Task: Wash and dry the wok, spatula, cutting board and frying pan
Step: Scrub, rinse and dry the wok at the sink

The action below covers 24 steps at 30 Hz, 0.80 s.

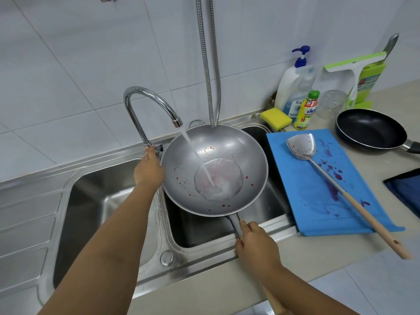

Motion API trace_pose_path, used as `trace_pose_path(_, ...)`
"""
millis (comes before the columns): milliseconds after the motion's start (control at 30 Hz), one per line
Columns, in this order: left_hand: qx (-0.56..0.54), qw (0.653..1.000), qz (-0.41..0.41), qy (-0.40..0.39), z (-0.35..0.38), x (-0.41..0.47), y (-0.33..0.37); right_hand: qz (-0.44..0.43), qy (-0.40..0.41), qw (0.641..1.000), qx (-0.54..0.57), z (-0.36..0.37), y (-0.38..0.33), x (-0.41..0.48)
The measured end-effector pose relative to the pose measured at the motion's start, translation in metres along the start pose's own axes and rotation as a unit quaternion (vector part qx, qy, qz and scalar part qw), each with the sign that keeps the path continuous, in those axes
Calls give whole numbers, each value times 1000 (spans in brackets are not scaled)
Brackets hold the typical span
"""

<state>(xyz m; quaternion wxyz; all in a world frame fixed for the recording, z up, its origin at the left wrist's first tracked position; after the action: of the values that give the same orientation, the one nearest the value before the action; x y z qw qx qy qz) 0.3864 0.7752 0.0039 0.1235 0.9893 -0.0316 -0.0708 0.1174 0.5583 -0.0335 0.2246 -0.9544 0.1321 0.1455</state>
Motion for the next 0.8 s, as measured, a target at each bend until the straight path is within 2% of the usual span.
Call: trace_pose_path(800,5,1000,-10,-4,3,-2,2,-2,-6,1000,4,-1,0,-1)
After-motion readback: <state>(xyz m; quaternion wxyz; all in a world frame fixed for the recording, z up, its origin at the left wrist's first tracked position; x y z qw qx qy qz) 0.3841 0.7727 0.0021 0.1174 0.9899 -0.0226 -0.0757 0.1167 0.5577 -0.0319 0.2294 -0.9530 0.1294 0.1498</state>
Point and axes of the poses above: each hand's wrist, its own x-axis towards the middle knuckle, its own z-axis out of the palm, y = z × x, the point moved 2 cm from there along x, towards the middle knuckle, and after that the axes turned 6 degrees about -y, right-handed, at the moved point
